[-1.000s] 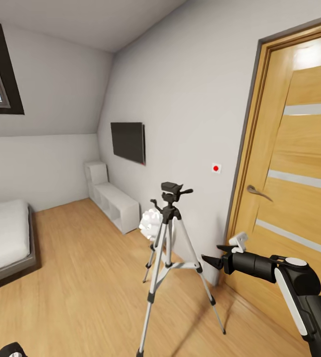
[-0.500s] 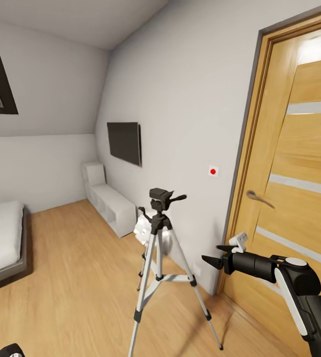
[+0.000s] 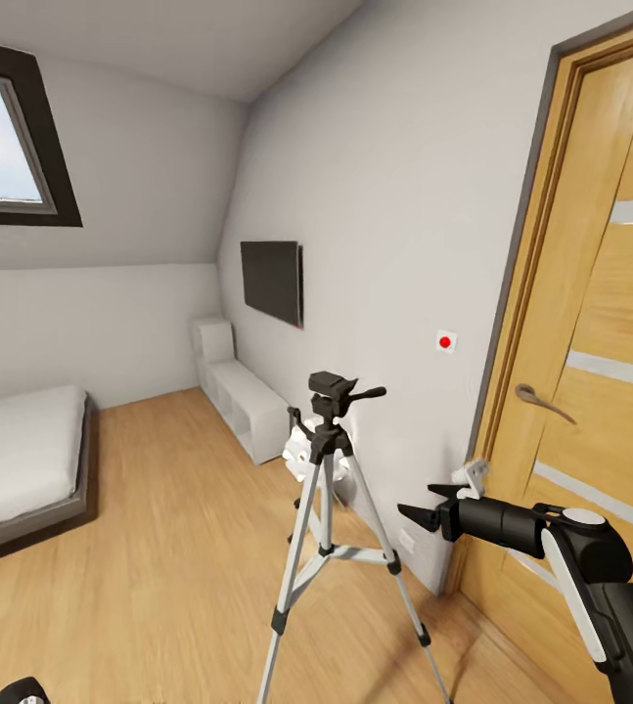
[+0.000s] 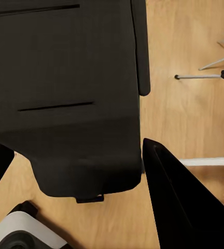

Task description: Attach the digital camera to the camera tripod in the bedroom.

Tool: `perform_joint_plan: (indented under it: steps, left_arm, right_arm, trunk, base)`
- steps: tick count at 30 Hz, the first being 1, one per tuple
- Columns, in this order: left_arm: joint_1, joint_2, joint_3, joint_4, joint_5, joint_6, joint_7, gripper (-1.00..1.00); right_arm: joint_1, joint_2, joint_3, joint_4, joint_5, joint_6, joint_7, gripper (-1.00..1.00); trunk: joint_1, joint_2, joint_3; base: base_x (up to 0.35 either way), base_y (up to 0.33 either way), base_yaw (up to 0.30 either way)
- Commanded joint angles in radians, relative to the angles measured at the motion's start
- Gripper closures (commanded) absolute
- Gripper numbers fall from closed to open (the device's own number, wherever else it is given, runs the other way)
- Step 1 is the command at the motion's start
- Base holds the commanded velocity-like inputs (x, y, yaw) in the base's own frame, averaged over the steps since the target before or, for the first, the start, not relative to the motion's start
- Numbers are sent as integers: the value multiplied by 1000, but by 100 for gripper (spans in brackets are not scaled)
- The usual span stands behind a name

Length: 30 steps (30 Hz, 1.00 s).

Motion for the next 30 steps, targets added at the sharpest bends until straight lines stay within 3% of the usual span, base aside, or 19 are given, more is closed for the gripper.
perform_joint_plan:
  steps: [1, 11, 19, 30]
  left_arm:
    - [0, -1, 2, -1, 6, 5, 1, 100]
    - [0, 1, 2, 0, 6, 5, 0, 100]
    - [0, 0, 2, 0, 6, 5, 2, 100]
    - [0, 0, 2, 0, 6, 5, -1, 100]
  right_arm:
    - [0, 0, -1, 0, -4, 7, 2, -100]
    - [-1, 0, -1, 0, -4, 8, 2, -100]
    - [-1, -1, -3, 0, -3, 8, 2, -100]
    - [11, -2, -1, 0, -4, 7, 2, -100]
  trunk:
    - [0, -1, 0]
    - [0, -1, 0]
    - [0, -1, 0]
    - [0, -1, 0]
  base:
    - [1, -9, 239]
    - [0, -30, 198]
    - [0, -221, 33]
    - [0, -54, 3]
